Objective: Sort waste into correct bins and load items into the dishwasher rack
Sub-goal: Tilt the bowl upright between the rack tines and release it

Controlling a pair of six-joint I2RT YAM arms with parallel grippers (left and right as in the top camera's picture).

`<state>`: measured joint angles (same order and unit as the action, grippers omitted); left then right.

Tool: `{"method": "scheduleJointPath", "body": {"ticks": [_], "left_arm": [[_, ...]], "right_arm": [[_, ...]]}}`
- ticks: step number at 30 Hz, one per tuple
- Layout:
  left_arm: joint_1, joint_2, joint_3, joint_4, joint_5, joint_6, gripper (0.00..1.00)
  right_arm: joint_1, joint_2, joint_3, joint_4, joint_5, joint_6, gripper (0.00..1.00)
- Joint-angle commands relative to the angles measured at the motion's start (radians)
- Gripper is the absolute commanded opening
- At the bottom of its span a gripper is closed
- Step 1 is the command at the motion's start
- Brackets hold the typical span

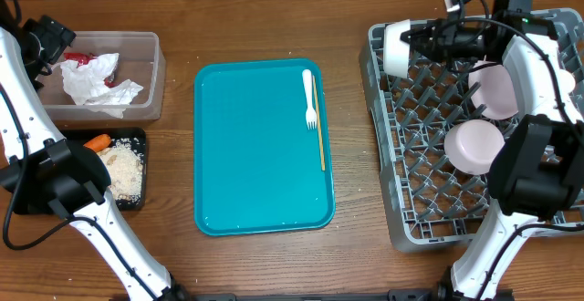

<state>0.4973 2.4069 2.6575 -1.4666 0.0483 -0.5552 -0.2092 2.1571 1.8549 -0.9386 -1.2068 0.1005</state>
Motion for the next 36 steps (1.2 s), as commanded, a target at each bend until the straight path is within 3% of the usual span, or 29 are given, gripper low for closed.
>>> {"method": "scheduleJointPath", "body": {"ticks": [1, 12, 17, 32, 36], "left_arm": [[-0.003, -0.005, -0.005, 0.001, -0.007, 0.005, 1.0], [-0.003, -0.005, -0.005, 0.001, -0.007, 0.005, 1.0], [-0.003, -0.005, -0.005, 0.001, -0.007, 0.005, 1.0], [-0.003, -0.005, -0.005, 0.001, -0.007, 0.005, 1.0], [-0.003, -0.005, -0.005, 0.001, -0.007, 0.005, 1.0]], "right_arm": [[-0.046, -0.032, -0.018, 0.002, 0.001, 0.031, 0.05], [-0.12, -0.033, -0.016, -0.048, 0.162, 0.076, 0.24], [-0.12, -0.035, 0.026, -0.081, 0.283, 0.121, 0.24], [-0.121, -0.049, 0.492, -0.572, 1.049, 0.297, 0.27], [-0.108, -0.05, 0.614, -0.669, 1.072, 0.291, 0.3]]}}
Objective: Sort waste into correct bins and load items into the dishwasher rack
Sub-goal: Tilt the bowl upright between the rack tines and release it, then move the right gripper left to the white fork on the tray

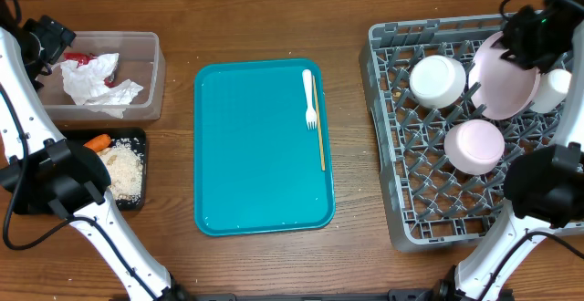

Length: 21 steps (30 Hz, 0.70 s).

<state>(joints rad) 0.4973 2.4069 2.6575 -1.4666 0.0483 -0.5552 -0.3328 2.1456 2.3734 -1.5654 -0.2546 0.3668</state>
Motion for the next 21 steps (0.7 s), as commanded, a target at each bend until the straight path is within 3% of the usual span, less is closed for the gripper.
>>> {"method": "scheduleJointPath", "body": {"ticks": [1, 5, 8, 12, 21], "left_arm": [[-0.003, -0.005, -0.005, 0.001, -0.007, 0.005, 1.0], [-0.003, -0.005, -0.005, 0.001, -0.007, 0.005, 1.0], [-0.003, -0.005, -0.005, 0.001, -0.007, 0.005, 1.0], [-0.003, -0.005, -0.005, 0.001, -0.007, 0.005, 1.0], [-0.003, -0.005, -0.005, 0.001, -0.007, 0.005, 1.0]], "right_arm": [[0.022, -0.038, 0.107, -0.056, 0.12, 0.016, 0.32], [0.092, -0.037, 0.087, -0.079, 0.119, -0.036, 0.46], [0.16, -0.032, 0.051, -0.063, 0.12, -0.087, 0.45], [0.27, -0.022, -0.039, -0.017, 0.171, -0.105, 0.28], [0.322, -0.022, -0.238, 0.099, 0.306, -0.045, 0.18]]}}
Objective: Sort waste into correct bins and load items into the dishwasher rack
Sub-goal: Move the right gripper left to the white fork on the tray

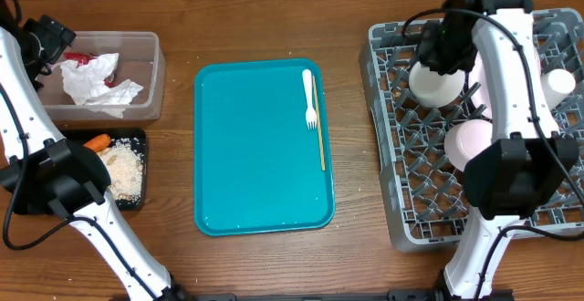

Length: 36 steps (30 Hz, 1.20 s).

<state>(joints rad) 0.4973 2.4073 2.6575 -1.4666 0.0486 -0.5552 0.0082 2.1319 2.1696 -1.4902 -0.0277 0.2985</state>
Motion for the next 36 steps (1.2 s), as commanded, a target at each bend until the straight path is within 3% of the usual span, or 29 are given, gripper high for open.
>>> {"method": "scheduleJointPath", "body": {"ticks": [1, 17, 21, 36], "left_arm": [[-0.003, -0.005, -0.005, 0.001, -0.007, 0.005, 1.0], [-0.003, -0.005, -0.005, 0.001, -0.007, 0.005, 1.0], [-0.003, -0.005, -0.005, 0.001, -0.007, 0.005, 1.0], [-0.003, -0.005, -0.005, 0.001, -0.007, 0.005, 1.0]], "right_arm": [[-0.026, -0.008, -0.042, 0.034, 0.079, 0.023, 0.18], [-0.065, 0.021, -0.057, 0.092, -0.078, -0.071, 0.12], [-0.063, 0.025, -0.116, 0.144, -0.026, -0.057, 0.04], [-0.071, 0.025, -0.153, 0.197, 0.179, -0.028, 0.04]]}}
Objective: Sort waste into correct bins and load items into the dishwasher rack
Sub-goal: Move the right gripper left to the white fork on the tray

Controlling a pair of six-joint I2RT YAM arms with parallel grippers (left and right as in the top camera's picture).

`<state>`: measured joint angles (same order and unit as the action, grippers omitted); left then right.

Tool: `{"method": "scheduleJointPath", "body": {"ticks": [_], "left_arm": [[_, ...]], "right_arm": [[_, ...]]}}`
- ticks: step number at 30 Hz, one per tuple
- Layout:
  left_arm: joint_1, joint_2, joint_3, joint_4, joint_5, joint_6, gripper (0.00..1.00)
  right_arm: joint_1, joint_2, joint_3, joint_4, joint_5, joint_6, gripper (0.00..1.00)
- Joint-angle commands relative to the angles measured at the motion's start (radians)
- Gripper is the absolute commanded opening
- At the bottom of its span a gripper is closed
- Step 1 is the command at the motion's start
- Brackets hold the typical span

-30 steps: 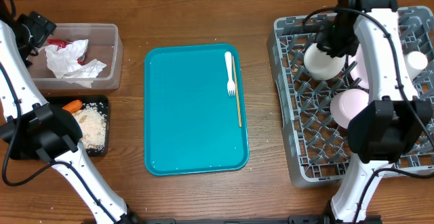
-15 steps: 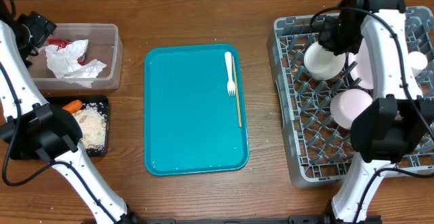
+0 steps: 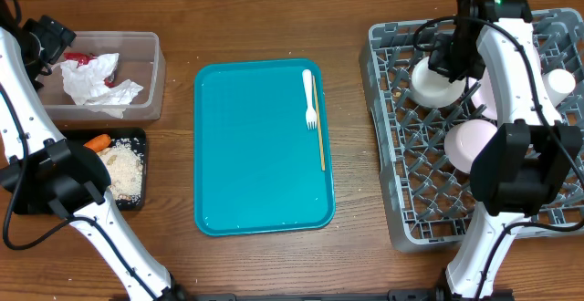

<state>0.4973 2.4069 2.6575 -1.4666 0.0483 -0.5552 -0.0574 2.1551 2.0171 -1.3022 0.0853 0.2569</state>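
A white fork (image 3: pixel 309 96) and a wooden chopstick (image 3: pixel 319 128) lie side by side on the right part of the teal tray (image 3: pixel 255 155). The grey dishwasher rack (image 3: pixel 381 128) holds a white cup (image 3: pixel 427 84), a pink bowl (image 3: pixel 470 144), a second white cup (image 3: pixel 558 82) and a pink plate (image 3: pixel 486 93) half hidden by the arm. My right gripper (image 3: pixel 447 59) hangs over the top edge of the first white cup; its jaws are not readable. My left gripper (image 3: pixel 41 41) sits at the clear bin's left end, its jaws also unreadable.
The clear bin (image 3: pixel 151 73) at the far left holds crumpled white paper (image 3: pixel 96 82) and a red wrapper (image 3: pixel 78 59). Below it a black tray (image 3: pixel 137 135) holds rice (image 3: pixel 123 169) and a carrot piece (image 3: pixel 97 141). Both arms' bases stand at the near table edge.
My right gripper has shifted slightly to the right and nearer over the white cup in the rack. The fork, chopstick and left arm have not moved.
My right gripper first held a white cup on its side over the rack's far left corner. Then the cup sat in the rack and the gripper was away at the far right. After that the gripper was back over the cup, where it stays.
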Motion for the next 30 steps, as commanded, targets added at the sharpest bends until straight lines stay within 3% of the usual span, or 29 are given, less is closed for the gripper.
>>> {"method": "scheduleJointPath", "body": {"ticks": [1, 11, 17, 21, 22, 24, 25, 26, 30], "left_arm": [[-0.003, -0.005, -0.005, 0.001, -0.007, 0.005, 1.0], [-0.003, -0.005, -0.005, 0.001, -0.007, 0.005, 1.0], [-0.003, -0.005, -0.005, 0.001, -0.007, 0.005, 1.0], [-0.003, -0.005, -0.005, 0.002, -0.007, 0.005, 1.0], [-0.003, -0.005, -0.005, 0.001, -0.007, 0.005, 1.0], [-0.003, -0.005, -0.005, 0.001, -0.007, 0.005, 1.0], [-0.003, -0.005, -0.005, 0.001, -0.007, 0.005, 1.0], [-0.003, -0.005, -0.005, 0.001, -0.007, 0.005, 1.0], [-0.003, -0.005, -0.005, 0.001, -0.007, 0.005, 1.0]], "right_arm": [[-0.006, 0.002, 0.001, 0.01, 0.082, 0.017, 0.04], [-0.006, 0.002, 0.034, -0.048, 0.131, 0.034, 0.04], [0.002, -0.023, 0.127, -0.146, -0.071, 0.053, 0.04], [0.038, -0.068, 0.2, -0.172, -0.34, -0.031, 0.07], [0.052, -0.076, 0.202, -0.171, -0.396, -0.056, 0.12], [0.089, -0.081, 0.202, -0.17, -0.448, -0.08, 0.33], [0.137, -0.077, 0.198, -0.169, -0.44, -0.083, 0.59], [0.164, -0.075, 0.19, -0.164, -0.434, -0.083, 0.7], [0.294, -0.072, 0.123, -0.066, -0.384, -0.072, 1.0]]}}
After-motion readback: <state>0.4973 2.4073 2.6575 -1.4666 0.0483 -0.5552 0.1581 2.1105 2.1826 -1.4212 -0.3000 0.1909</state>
